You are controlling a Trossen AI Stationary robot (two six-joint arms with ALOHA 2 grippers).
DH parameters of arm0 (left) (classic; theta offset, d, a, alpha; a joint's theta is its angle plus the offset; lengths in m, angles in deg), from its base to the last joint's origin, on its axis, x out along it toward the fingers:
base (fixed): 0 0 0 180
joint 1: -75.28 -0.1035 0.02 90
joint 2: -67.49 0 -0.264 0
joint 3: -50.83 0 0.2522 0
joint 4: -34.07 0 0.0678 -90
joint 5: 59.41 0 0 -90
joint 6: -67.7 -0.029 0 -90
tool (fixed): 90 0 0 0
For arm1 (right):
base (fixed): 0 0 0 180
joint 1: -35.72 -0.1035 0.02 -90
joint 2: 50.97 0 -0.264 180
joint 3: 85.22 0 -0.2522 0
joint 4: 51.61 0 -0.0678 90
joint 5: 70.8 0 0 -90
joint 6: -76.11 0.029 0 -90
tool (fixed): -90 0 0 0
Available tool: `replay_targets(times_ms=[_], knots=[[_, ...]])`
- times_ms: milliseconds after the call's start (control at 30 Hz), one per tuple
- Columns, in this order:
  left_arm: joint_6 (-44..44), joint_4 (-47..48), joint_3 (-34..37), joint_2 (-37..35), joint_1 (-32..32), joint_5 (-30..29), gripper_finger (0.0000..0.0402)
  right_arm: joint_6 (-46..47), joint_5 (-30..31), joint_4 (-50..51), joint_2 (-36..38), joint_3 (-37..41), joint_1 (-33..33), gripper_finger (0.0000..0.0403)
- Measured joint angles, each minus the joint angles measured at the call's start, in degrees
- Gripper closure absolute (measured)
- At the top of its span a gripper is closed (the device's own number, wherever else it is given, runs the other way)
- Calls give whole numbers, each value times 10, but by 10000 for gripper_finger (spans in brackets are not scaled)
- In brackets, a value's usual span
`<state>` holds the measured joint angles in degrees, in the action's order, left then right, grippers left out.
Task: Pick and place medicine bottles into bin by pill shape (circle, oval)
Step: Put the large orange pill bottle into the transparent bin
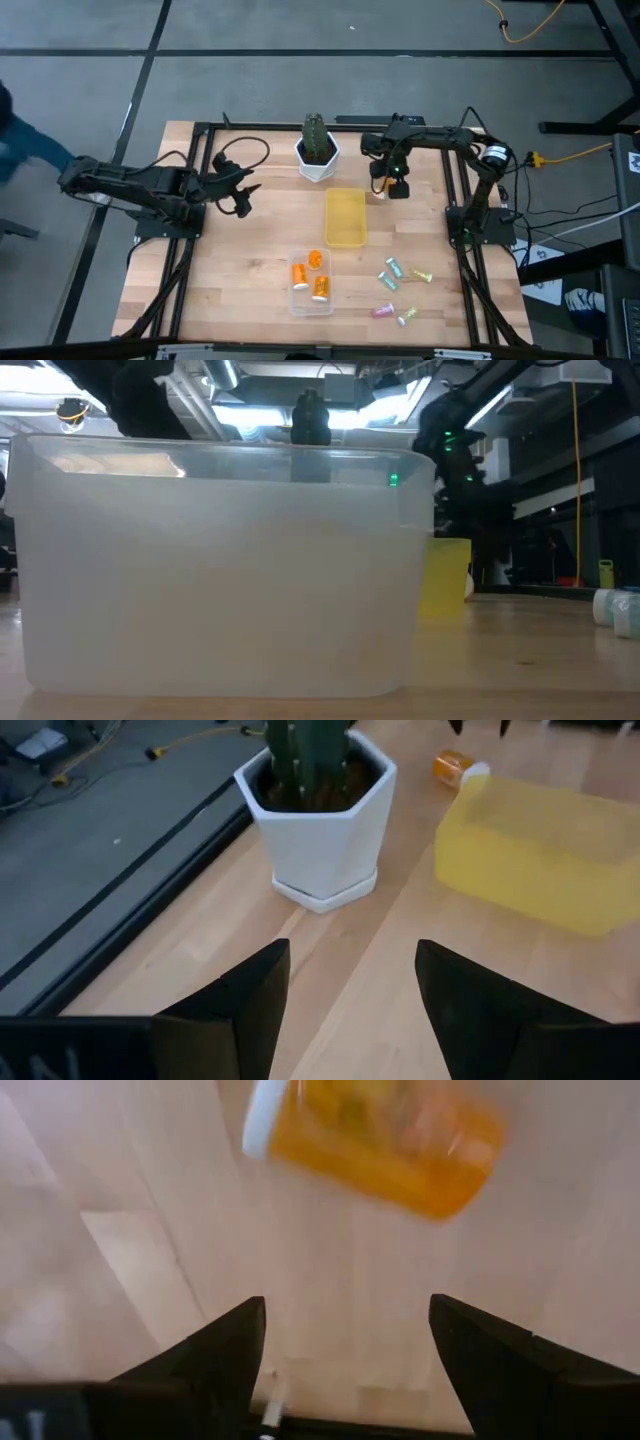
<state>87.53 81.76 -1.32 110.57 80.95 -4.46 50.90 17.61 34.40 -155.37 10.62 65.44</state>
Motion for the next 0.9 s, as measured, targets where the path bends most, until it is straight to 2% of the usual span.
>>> replay_targets(times_ms=[200,333,400,533,667,767,900], knots=[[-46,-61,40,-9,19,7,190,54,21,-46,90,112,3,118],[-115,-129,90,-7,15,112,190,71,31,-82,161,160,-5,118],[-143,-210,119,-9,15,161,190,71,33,-104,195,177,-8,118],[-204,-388,194,-22,14,229,190,71,34,-141,254,190,-12,118],[-218,-510,255,-24,-12,273,190,64,34,-197,291,191,-11,118],[-218,-560,285,-23,-45,301,190,46,34,-242,299,191,-11,118],[-215,-581,304,-22,-93,305,190,22,34,-283,299,191,-11,118]])
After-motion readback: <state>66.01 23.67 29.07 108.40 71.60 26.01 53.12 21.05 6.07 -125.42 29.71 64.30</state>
